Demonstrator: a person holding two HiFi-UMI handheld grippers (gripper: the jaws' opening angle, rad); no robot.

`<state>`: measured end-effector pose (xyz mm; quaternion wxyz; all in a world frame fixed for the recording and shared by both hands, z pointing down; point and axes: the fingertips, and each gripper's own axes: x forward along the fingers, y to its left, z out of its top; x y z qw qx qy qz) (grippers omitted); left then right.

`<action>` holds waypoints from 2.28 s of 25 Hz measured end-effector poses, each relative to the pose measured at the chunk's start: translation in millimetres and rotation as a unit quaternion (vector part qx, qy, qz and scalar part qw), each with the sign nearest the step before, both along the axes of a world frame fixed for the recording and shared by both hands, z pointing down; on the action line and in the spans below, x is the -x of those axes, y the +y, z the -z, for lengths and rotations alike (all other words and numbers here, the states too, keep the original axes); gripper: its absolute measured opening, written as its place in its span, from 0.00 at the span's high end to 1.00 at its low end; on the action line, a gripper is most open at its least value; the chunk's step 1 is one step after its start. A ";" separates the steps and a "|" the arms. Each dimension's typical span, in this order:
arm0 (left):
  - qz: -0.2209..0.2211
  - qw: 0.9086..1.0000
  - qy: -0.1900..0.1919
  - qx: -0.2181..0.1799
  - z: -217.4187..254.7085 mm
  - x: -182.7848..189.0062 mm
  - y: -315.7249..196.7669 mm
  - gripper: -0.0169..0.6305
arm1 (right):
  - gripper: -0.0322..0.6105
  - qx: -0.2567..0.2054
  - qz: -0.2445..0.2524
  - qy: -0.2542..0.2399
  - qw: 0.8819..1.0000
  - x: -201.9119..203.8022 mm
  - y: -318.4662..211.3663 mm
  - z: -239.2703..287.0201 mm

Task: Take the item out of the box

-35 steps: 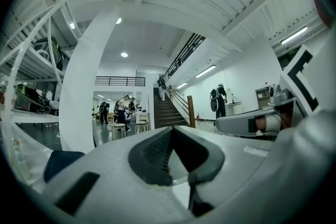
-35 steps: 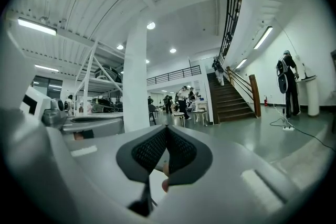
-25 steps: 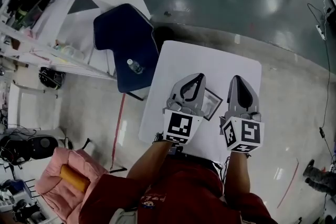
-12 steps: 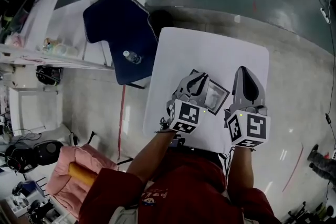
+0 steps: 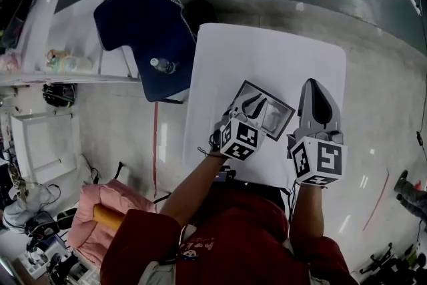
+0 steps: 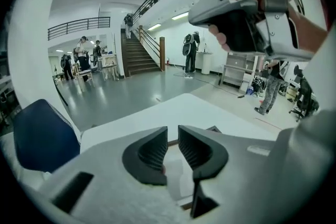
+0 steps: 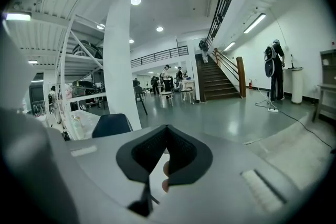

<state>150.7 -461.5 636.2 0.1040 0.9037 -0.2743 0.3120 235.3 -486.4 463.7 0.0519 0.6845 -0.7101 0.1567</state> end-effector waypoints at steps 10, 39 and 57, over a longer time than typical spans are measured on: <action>-0.062 0.992 -0.086 0.075 -59.5 -7.8 13.2 0.82 | 0.95 0.011 -0.011 0.001 1.000 -5.2 -3.0 -9.8; -0.094 0.953 -0.232 0.172 -128.0 -8.9 23.4 0.90 | 0.95 0.024 -0.030 -0.005 0.999 -27.5 -1.7 -26.3; -0.048 0.968 -0.210 0.129 -97.9 0.4 15.7 0.97 | 0.95 0.006 -0.019 -0.007 1.000 -24.1 12.1 -11.9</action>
